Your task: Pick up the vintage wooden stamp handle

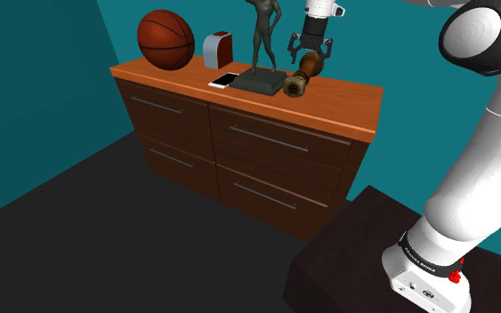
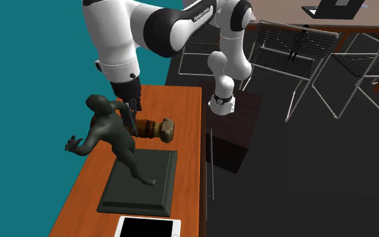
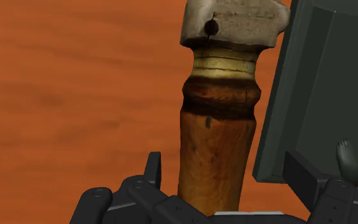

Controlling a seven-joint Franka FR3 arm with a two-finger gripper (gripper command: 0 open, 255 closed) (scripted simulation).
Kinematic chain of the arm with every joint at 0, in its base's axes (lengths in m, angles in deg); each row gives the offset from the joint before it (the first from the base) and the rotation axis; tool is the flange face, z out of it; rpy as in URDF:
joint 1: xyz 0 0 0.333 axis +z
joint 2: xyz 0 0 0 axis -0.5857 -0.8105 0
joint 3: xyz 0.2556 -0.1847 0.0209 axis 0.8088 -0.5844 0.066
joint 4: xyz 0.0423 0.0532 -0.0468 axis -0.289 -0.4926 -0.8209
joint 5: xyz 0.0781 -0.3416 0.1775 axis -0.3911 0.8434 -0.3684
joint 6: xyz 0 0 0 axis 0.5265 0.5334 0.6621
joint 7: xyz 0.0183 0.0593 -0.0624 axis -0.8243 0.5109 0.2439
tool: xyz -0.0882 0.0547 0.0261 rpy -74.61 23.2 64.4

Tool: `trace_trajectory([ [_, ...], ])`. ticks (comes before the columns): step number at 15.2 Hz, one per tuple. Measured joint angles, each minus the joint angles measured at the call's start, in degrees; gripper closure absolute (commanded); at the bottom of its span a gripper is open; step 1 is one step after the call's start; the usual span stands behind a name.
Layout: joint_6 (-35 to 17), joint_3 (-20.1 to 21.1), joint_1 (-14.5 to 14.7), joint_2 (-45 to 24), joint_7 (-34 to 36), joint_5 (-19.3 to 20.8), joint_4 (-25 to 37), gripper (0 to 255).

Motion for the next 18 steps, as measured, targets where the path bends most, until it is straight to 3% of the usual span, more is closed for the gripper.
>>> trace_trajectory([
  [2,0.35,-0.5,-0.36,-2.32,1.76,0.0,2.91,0],
  [9,-4.56,-0.65,-0.4,-1.8,2.13,0.03,-2.44,0],
  [10,-4.87,-0.65,-0.4,-1.81,2.12,0.03,-2.73,255],
  [18,-5.23,-0.66,-0.39,-1.73,2.14,0.02,-3.04,255],
])
